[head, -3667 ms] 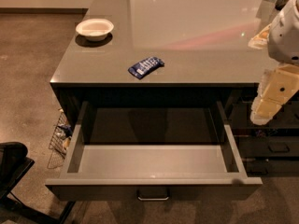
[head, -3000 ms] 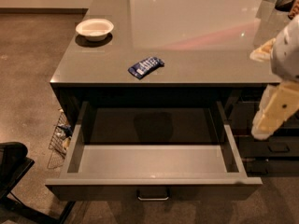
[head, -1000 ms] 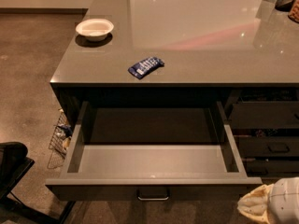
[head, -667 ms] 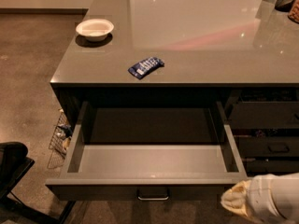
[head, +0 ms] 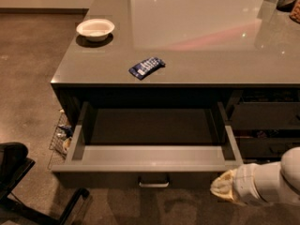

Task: Close top drawer

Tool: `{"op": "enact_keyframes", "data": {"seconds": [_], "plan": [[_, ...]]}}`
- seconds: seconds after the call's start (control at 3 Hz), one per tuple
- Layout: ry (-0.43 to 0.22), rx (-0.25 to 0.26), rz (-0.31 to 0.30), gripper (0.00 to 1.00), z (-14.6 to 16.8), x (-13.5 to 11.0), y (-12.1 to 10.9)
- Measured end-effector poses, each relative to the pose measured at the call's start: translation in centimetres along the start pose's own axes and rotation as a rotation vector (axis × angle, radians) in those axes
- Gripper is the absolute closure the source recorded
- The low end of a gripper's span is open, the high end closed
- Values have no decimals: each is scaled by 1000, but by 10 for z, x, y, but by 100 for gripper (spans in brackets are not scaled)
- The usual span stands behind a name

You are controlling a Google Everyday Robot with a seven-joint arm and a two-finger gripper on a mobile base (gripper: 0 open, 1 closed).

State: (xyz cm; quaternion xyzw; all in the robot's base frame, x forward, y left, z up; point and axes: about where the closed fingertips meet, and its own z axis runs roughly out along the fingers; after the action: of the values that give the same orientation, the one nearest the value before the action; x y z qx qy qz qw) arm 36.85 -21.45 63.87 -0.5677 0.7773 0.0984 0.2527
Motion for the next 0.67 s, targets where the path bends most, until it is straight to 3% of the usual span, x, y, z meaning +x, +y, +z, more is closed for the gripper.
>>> {"op": "enact_keyframes", "data": {"seconds": [0.33, 0.67], "plan": [[0, 0, 0, 100, 0, 0, 0], [-16, 10, -32, 100, 24, -15, -34]]}}
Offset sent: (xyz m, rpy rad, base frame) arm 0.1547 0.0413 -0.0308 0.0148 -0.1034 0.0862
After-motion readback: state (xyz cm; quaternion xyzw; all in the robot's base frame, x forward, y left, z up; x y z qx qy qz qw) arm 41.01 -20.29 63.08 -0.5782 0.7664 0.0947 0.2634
